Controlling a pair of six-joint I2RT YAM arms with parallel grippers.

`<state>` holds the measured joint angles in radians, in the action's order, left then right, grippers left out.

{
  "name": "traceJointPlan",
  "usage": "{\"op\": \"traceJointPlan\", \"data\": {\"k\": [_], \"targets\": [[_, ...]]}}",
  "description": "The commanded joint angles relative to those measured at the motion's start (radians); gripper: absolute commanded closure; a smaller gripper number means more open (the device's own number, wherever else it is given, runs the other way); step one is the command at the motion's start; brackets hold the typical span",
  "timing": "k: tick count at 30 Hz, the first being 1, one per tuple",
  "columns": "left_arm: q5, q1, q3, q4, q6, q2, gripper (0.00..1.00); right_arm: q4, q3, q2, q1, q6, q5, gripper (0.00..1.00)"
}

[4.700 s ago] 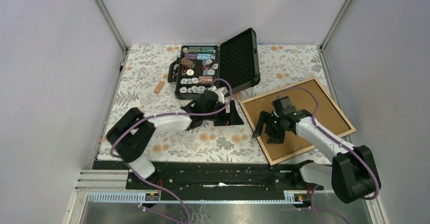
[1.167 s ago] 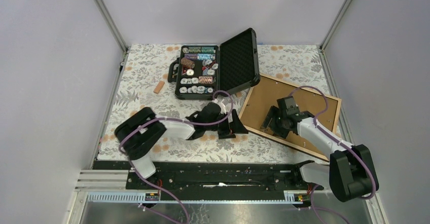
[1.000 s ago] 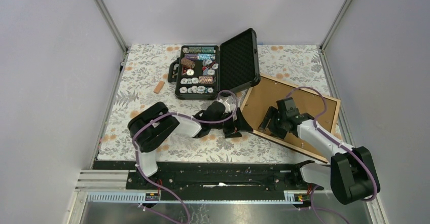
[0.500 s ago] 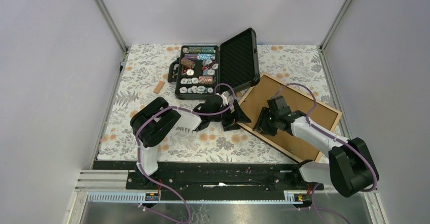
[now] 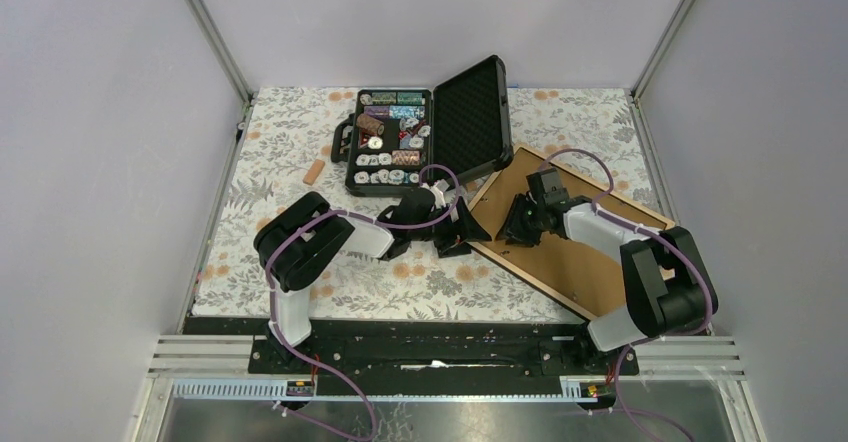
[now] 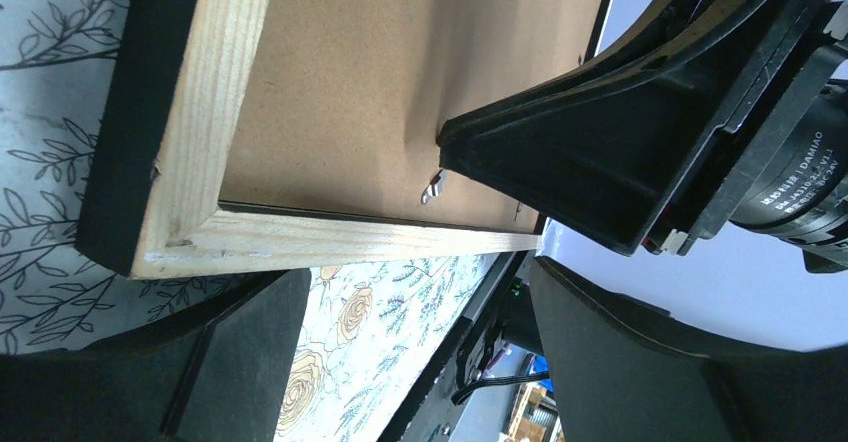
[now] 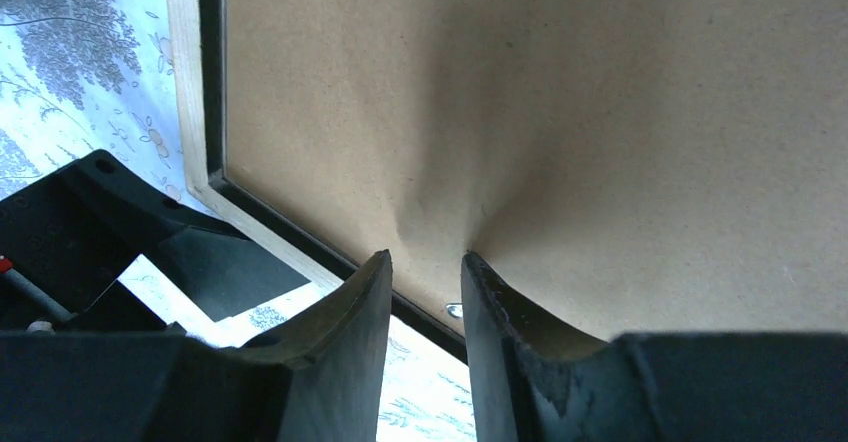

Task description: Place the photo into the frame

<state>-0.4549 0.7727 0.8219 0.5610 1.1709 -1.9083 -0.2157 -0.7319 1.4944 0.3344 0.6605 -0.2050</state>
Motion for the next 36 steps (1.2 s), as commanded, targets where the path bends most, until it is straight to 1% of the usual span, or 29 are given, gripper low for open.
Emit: {"op": "traceJointPlan", "data": {"k": [1,3,5,7,9,13,17,19,24,30,36], "targets": [[0.032,-0.007,-0.018,-0.003,-0.040,0.002,0.14,0.023,0.036,0.011,0.002,-0.002,-0.058,0.62],[0.029,-0.009,-0.012,-0.005,-0.045,0.001,0.14,0.011,0.090,-0.022,0.001,0.020,-0.057,0.64],[0.028,-0.010,-0.003,-0.005,-0.051,-0.007,0.14,0.023,0.142,-0.046,0.001,0.042,-0.087,0.64],[0.027,-0.012,0.003,0.001,-0.048,-0.014,0.14,0.008,0.161,-0.056,0.001,0.052,-0.114,0.65],[0.024,-0.016,0.003,0.015,-0.041,-0.019,0.14,-0.026,0.168,-0.081,0.002,0.044,-0.101,0.66],[0.020,-0.025,0.006,0.011,-0.048,-0.017,0.14,-0.119,0.136,-0.131,0.001,0.006,-0.045,0.65],[0.019,-0.030,0.006,0.005,-0.053,-0.011,0.14,-0.119,0.135,-0.135,0.002,-0.023,-0.051,0.65],[0.024,-0.031,0.001,0.006,-0.053,-0.009,0.14,-0.120,0.107,-0.121,0.001,-0.043,-0.019,0.64],[0.019,-0.030,-0.003,0.011,-0.048,-0.014,0.14,-0.100,0.051,-0.100,0.002,-0.065,-0.049,0.62],[0.017,-0.024,-0.009,0.016,-0.044,-0.017,0.14,-0.152,-0.062,-0.126,0.001,-0.086,-0.015,0.58],[0.012,-0.023,-0.006,0.017,-0.043,-0.016,0.14,-0.165,-0.086,-0.049,0.000,-0.116,0.012,0.57]]}}
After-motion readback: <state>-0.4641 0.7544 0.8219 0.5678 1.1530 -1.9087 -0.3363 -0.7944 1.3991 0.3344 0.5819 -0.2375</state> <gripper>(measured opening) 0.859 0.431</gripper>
